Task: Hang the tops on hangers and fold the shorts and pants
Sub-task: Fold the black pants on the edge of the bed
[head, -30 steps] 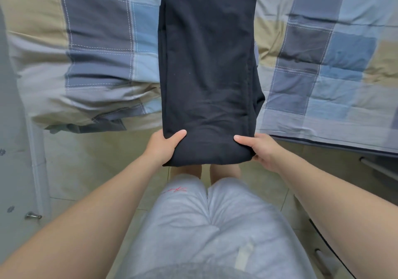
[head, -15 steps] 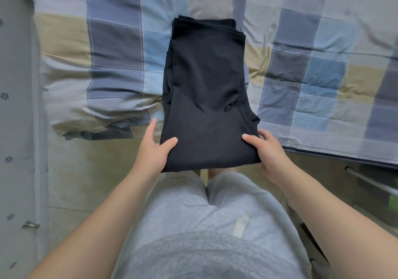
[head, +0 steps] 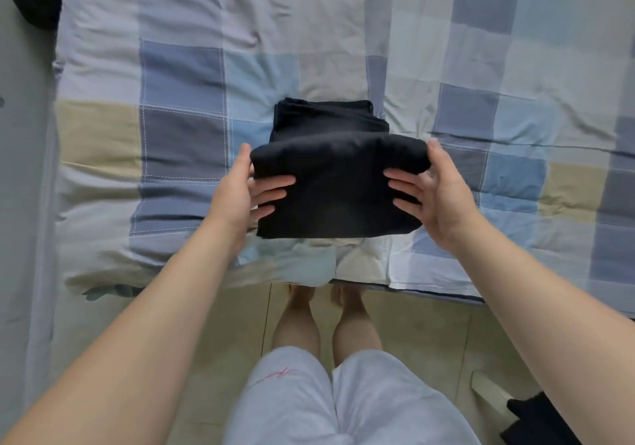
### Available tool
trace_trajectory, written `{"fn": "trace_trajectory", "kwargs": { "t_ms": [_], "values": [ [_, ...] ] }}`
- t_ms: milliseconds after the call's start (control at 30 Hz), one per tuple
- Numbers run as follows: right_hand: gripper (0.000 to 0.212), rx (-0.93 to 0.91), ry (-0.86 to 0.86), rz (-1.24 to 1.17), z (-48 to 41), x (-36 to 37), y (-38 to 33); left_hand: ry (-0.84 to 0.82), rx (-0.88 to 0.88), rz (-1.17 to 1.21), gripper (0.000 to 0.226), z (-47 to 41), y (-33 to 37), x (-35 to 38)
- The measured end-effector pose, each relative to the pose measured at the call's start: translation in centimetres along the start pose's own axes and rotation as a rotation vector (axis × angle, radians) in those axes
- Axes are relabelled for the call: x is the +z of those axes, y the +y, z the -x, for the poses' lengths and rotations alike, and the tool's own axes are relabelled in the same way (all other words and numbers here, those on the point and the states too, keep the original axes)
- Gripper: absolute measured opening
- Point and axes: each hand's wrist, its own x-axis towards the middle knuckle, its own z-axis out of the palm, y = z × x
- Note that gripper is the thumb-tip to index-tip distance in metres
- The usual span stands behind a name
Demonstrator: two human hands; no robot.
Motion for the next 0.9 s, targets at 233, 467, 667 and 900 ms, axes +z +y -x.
{"fn": "trace_trajectory", "kwargs": {
  "t_ms": [233, 467, 667, 900],
  "values": [
    [0.042, 0.005, -0.052, 0.136, -8.9, 1.7, -0.9, -0.049, 0.109, -0.272, 0.053, -8.8, 2.5, 2.8],
    [0.1, -0.095, -0.138, 0.74, -15.2, 2.5, 5.0, -0.013, 0.413, -0.977, 0.094, -14.9, -2.1, 4.4],
    [0.081, -0.322, -0.094, 1.376, -17.1, 2.3, 9.6, 0.027, 0.511, -1.358, 0.084, -17.2, -6.5, 4.5],
    [0.084, -0.489, 0.077, 1.272, -16.9, 0.8, 9.7, 0.26, 0.638, -1.311, 0.095, -16.5, -7.3, 4.8]
  ]
}}
